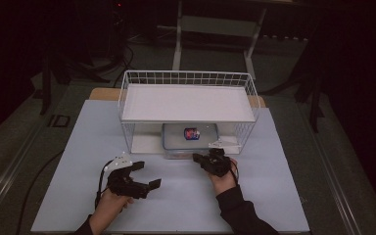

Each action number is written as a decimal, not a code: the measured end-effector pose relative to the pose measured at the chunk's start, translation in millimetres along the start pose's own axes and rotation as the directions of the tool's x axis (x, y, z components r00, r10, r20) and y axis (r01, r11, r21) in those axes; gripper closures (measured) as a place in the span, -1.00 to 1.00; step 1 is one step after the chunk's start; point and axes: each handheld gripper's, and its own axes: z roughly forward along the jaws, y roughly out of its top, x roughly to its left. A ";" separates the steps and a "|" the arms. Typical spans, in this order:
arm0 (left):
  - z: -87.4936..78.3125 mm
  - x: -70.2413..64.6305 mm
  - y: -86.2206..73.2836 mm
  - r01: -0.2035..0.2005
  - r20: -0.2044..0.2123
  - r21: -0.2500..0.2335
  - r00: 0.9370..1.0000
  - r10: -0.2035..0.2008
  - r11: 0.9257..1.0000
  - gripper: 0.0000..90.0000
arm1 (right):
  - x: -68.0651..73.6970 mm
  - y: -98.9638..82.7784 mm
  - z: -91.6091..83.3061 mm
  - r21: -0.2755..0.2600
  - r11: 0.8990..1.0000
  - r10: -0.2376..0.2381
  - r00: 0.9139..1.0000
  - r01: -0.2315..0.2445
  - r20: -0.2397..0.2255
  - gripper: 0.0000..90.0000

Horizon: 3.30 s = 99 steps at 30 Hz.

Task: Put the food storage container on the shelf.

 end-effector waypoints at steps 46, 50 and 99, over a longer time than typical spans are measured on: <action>-4.7 -11.2 -1.2 -0.060 -0.012 -0.019 0.998 0.060 0.998 -1.00 | 15.5 13.3 -1.4 -0.054 0.996 -0.079 0.994 0.075 -0.074 -0.48; -3.6 -12.8 -1.4 -0.064 -0.004 -0.016 0.998 0.064 0.998 -1.00 | 15.9 5.1 -17.3 -0.058 0.995 -0.084 0.991 0.078 -0.104 -0.62; -47.6 -17.9 -20.0 -0.121 0.073 -0.028 0.990 0.123 0.992 -1.00 | -13.0 -77.1 -133.7 -0.141 0.989 -0.047 0.999 0.049 0.016 -0.61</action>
